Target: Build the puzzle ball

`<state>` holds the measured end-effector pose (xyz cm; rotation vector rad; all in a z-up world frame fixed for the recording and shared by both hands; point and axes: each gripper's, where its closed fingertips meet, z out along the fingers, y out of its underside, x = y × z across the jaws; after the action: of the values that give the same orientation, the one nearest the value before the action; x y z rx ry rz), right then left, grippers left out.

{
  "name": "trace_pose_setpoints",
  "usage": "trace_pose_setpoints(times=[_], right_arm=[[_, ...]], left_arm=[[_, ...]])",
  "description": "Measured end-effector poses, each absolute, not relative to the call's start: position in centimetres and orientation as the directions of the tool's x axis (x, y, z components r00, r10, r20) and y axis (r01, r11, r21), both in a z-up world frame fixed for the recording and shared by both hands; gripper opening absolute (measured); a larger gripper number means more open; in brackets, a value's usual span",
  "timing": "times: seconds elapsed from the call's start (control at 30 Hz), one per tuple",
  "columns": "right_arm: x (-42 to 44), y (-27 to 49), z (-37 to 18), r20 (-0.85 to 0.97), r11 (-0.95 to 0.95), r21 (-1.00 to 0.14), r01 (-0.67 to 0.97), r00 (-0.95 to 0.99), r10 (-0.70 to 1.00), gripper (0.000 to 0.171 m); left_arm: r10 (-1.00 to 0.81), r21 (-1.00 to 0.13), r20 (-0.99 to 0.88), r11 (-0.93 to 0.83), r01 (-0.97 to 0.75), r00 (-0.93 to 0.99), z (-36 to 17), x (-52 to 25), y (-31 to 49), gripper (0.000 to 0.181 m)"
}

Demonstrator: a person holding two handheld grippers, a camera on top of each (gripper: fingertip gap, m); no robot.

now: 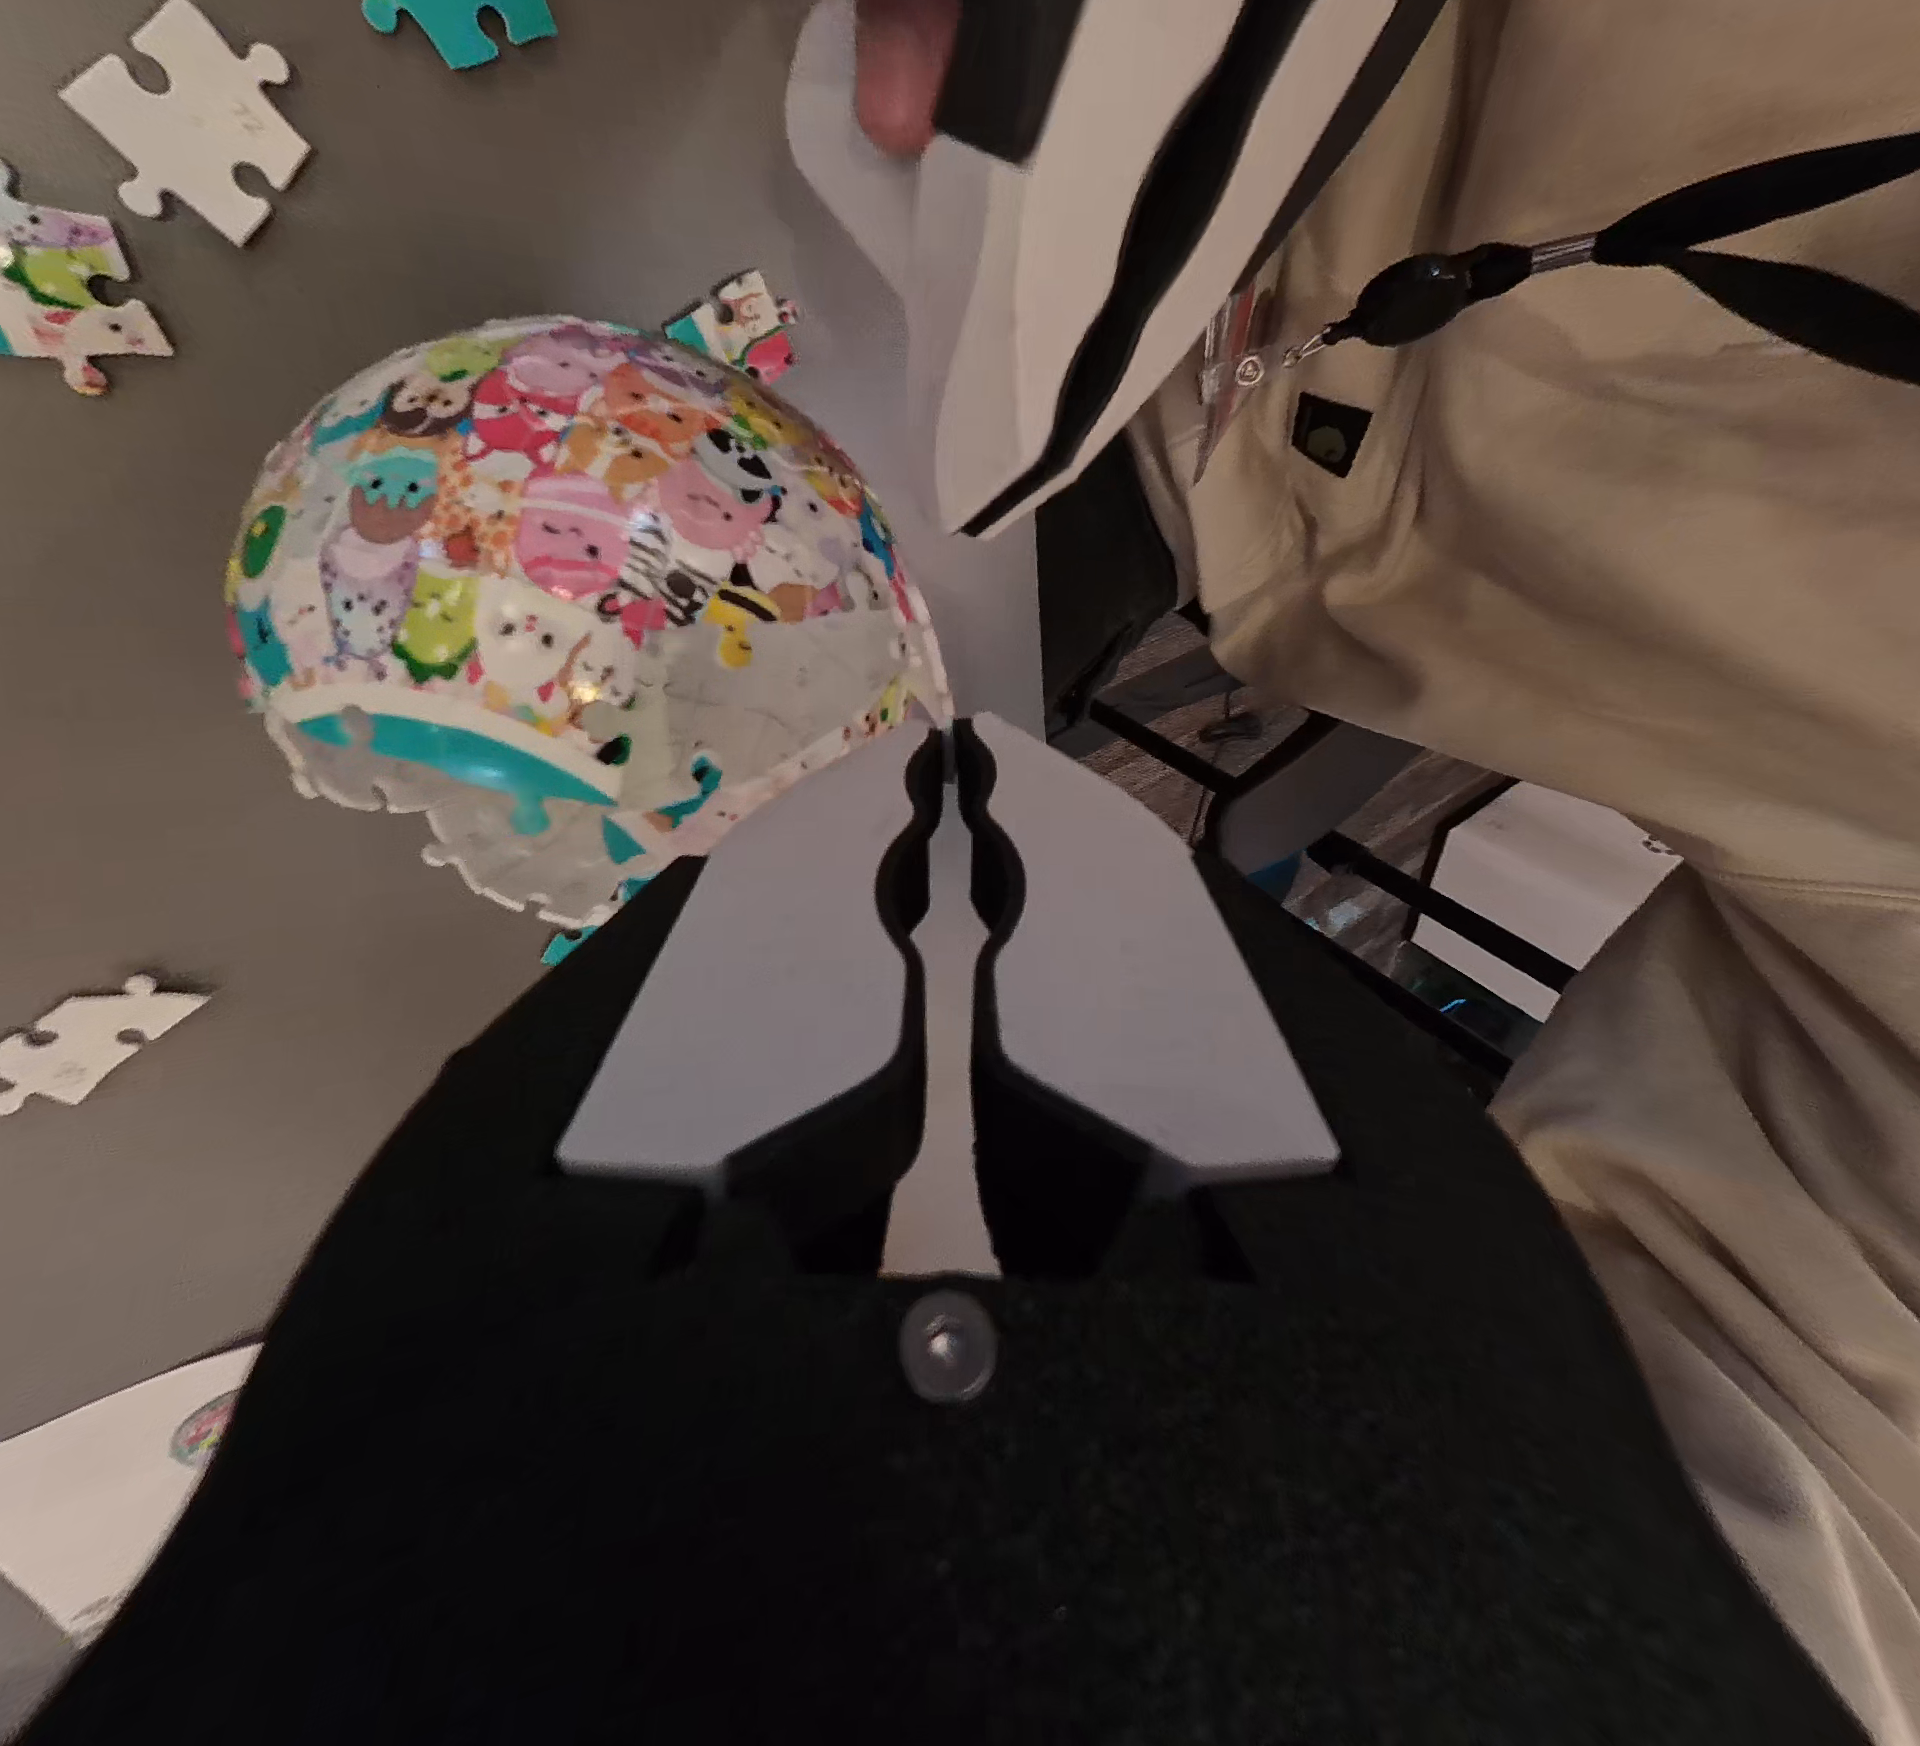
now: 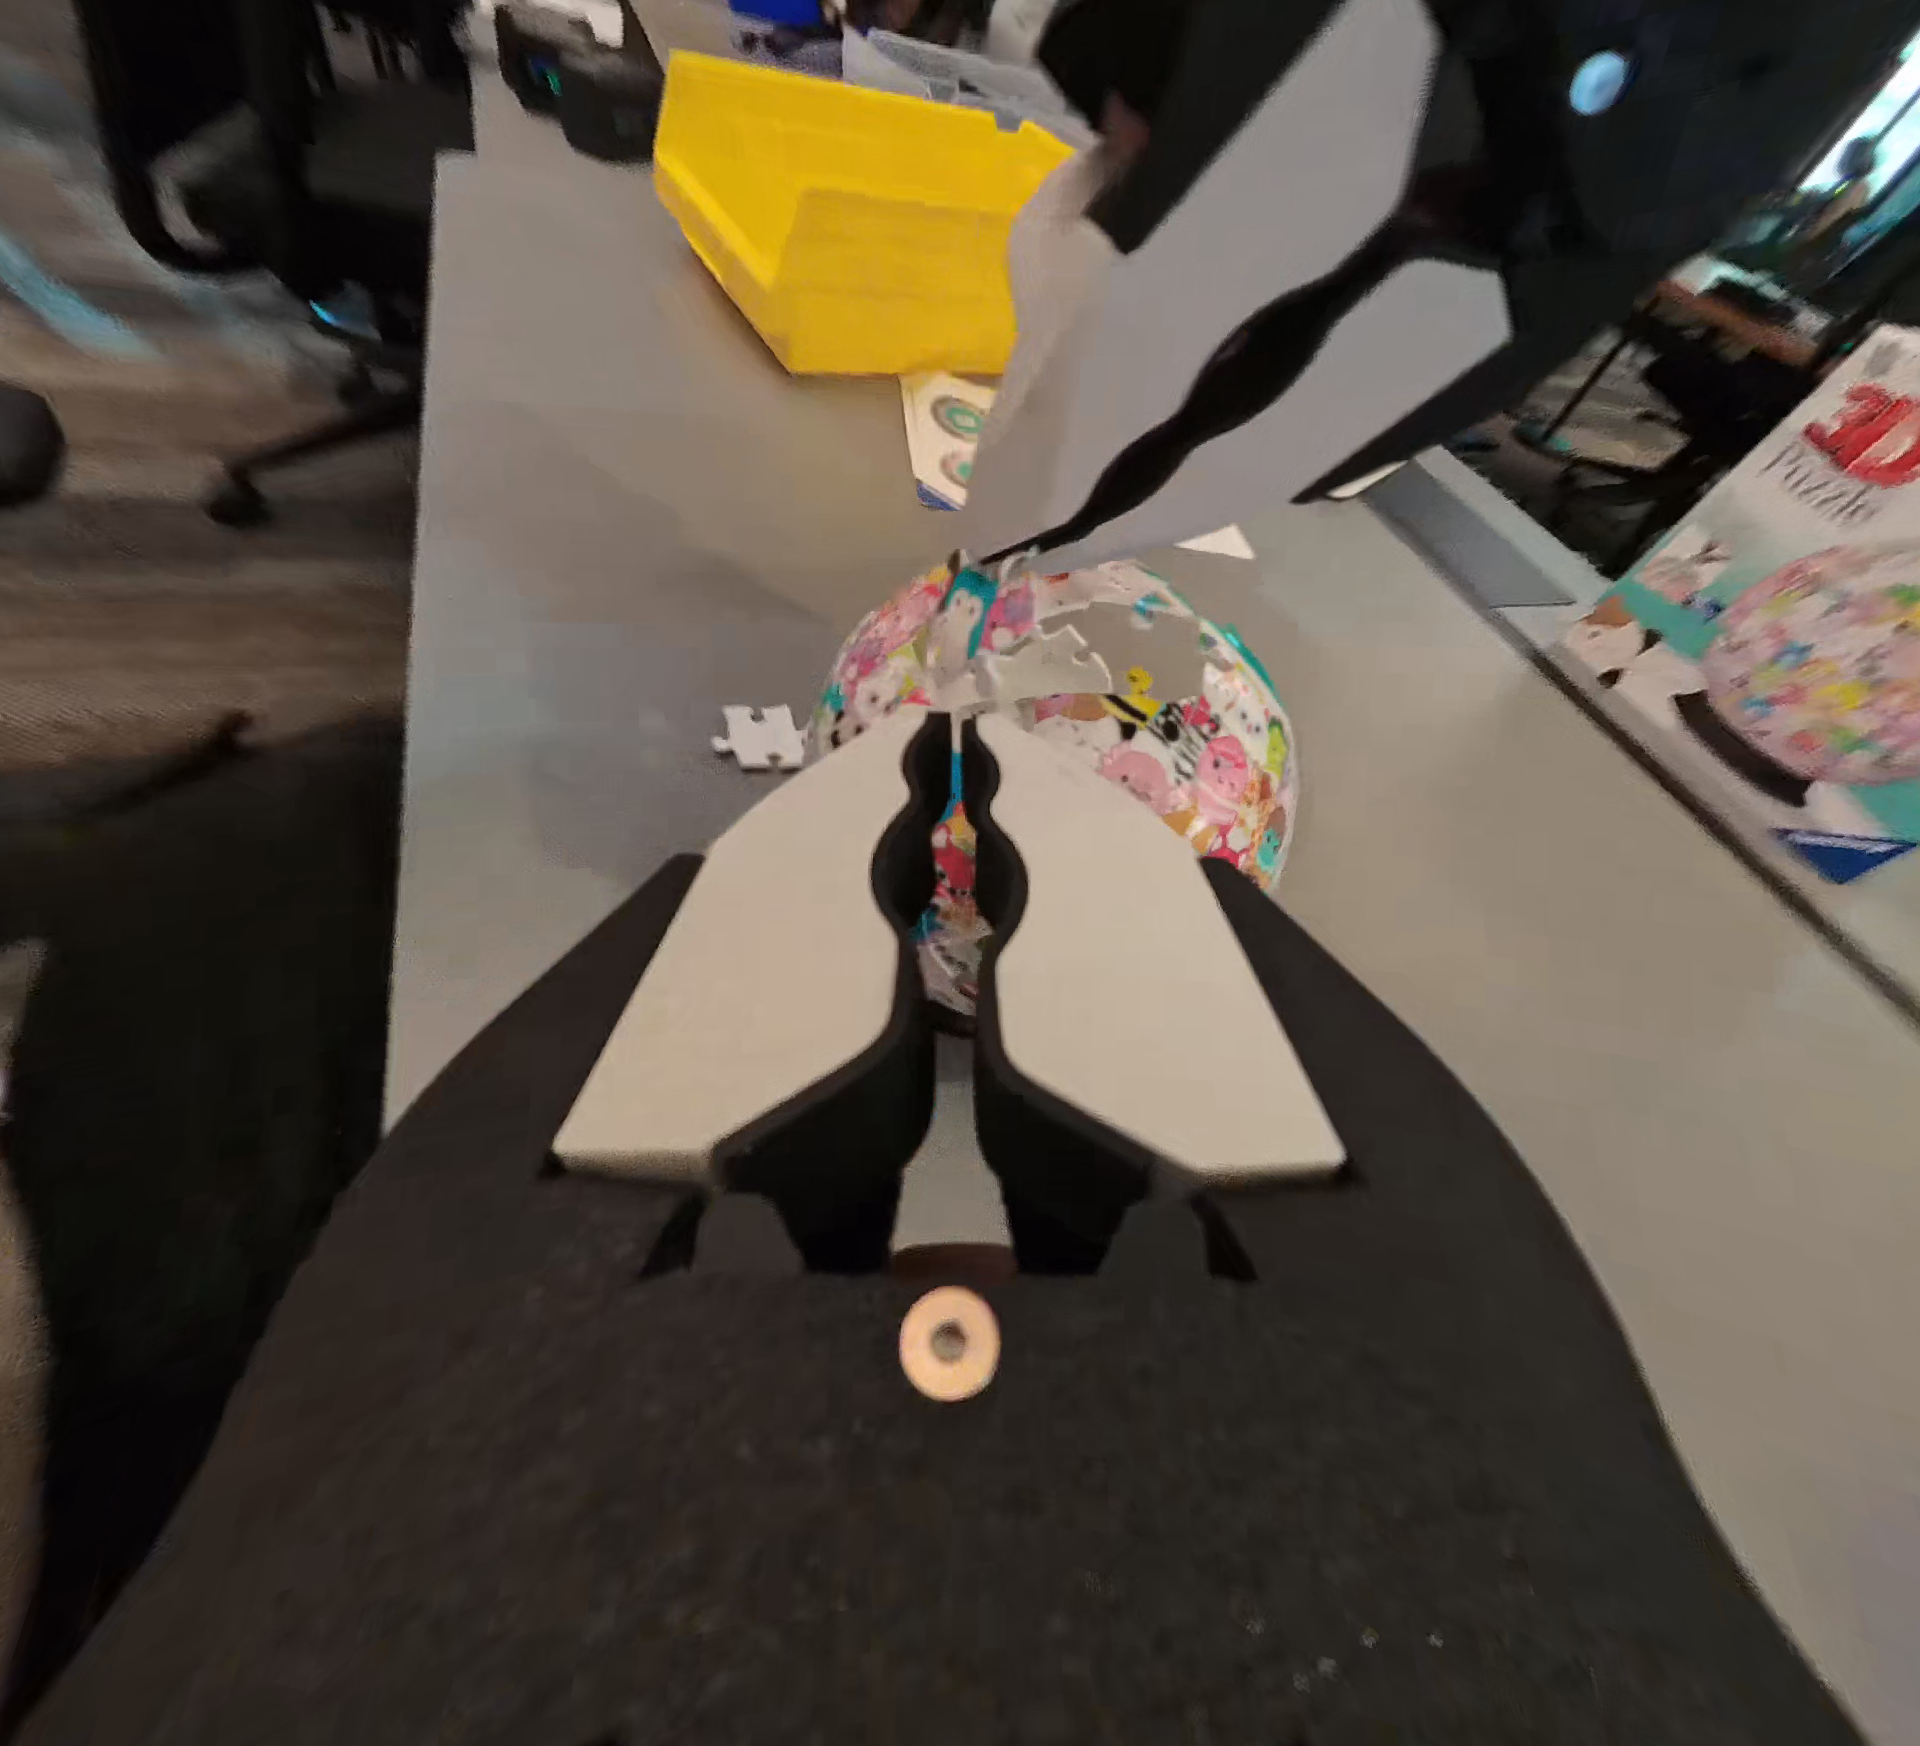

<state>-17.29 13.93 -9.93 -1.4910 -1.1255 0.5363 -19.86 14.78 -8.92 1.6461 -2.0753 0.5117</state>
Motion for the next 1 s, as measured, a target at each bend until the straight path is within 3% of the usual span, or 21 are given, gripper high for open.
trace_pose_setpoints(times=[0.1, 0.63, 1.0], right_arm=[[-17.8, 13.8, -10.7, 0.346, 0.151, -0.89, 0.429, 0.422, 0.838, 0.001], [-19.4, 13.1, -10.8, 0.569, 0.32, -0.768, 0.555, 0.363, 0.738, 0.046], [-19.5, 13.0, -10.7, 0.571, 0.324, -0.767, 0.553, 0.359, 0.738, 0.043]], left_arm=[[-0.802, -0.024, 0.569, 0.207, -0.978, -0.183, -8.7, -19.4, 14.9, 0.002], [-0.779, 0.02, 0.614, 0.178, -0.984, -0.129, -8.9, -19.7, 15.0, 0.001], [-0.744, 0.038, 0.661, 0.159, -0.987, -0.094, -8.4, -19.8, 14.7, 0.001]])
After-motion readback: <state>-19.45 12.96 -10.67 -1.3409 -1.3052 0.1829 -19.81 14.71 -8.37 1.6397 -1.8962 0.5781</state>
